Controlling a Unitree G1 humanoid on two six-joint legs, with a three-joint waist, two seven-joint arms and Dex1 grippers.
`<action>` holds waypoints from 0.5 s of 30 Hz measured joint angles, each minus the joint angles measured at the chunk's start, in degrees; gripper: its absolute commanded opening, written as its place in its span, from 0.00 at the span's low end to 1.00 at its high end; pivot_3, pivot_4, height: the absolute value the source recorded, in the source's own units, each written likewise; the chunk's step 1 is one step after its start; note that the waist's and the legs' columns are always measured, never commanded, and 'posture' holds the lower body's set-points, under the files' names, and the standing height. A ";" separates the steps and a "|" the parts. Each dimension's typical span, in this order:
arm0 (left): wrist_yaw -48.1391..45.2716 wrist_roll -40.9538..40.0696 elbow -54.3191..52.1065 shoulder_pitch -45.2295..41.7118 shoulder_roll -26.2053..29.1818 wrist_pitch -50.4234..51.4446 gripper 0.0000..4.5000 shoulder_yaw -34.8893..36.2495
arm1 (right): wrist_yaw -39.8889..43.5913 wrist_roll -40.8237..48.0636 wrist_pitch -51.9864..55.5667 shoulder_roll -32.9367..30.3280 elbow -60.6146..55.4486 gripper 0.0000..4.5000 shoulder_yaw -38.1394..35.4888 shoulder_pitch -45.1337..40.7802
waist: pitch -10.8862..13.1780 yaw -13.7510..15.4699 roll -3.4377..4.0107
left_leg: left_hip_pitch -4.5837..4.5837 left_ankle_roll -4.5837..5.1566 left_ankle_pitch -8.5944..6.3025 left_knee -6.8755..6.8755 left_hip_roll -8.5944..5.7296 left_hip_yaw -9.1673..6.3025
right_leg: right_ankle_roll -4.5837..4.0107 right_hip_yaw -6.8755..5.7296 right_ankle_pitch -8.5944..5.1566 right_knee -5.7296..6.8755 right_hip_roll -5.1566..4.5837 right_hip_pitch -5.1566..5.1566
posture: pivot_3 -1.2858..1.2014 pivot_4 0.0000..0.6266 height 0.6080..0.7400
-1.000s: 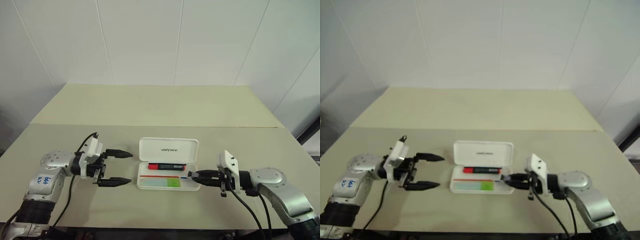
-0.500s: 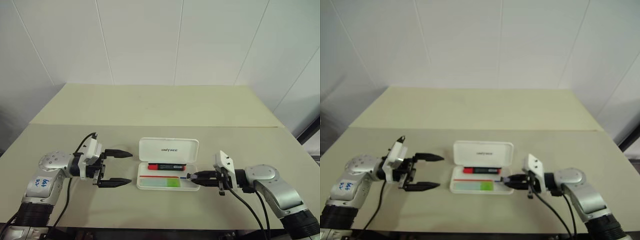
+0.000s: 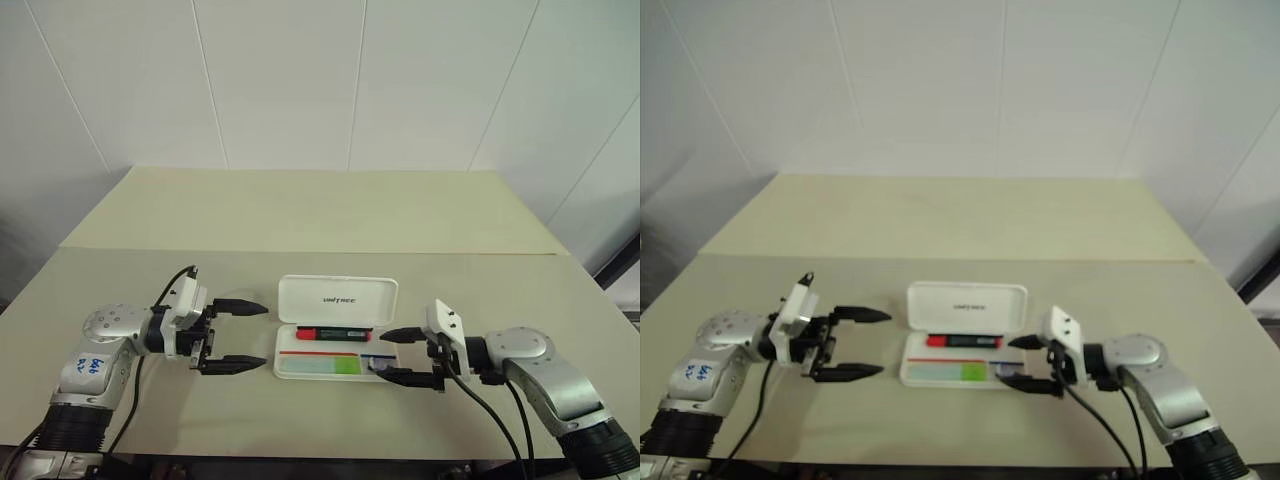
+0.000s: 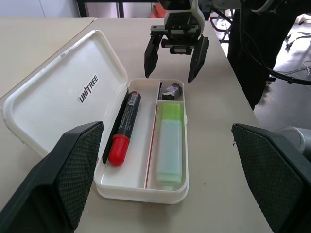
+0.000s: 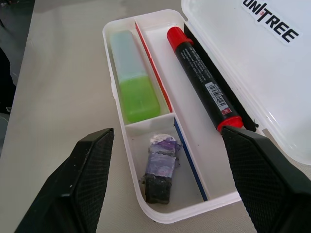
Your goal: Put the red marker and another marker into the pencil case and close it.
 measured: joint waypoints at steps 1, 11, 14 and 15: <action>0.02 0.04 0.09 -0.16 -0.01 -0.11 1.00 -0.01 | -0.19 0.28 -0.01 0.00 -0.53 1.00 -0.24 0.20 | 0.00 0.01 0.00 | 0.00 0.00 0.00 0.00 0.00 0.00 | 0.00 0.00 0.00 0.00 0.00 0.00 | 0.52 0.24 1.00; 3.19 1.25 11.46 -7.31 -2.24 -7.15 1.00 1.45 | -2.82 7.27 -3.13 0.55 -6.91 1.00 -13.36 7.54 | 0.00 0.13 0.00 | -0.05 0.00 0.00 0.01 -0.03 -0.02 | 0.06 -0.02 0.01 -0.03 -0.02 0.01 | 0.52 0.24 1.00; 3.27 1.64 17.41 -11.19 -2.95 -9.85 0.92 1.98 | -0.98 9.68 -3.95 -0.67 -6.82 1.00 -17.00 8.67 | 0.00 0.14 0.00 | -0.04 0.00 0.00 0.03 -0.03 -0.02 | 0.08 -0.03 0.02 -0.01 0.00 0.01 | 0.52 0.24 1.00; 3.35 2.35 19.23 -12.32 -3.00 -11.02 0.88 1.98 | -0.59 10.30 -4.06 -1.02 -6.73 1.00 -17.92 8.87 | 0.00 0.13 0.00 | -0.03 0.00 0.00 0.03 -0.03 -0.02 | 0.08 -0.03 0.02 0.00 0.00 0.02 | 0.52 0.24 1.00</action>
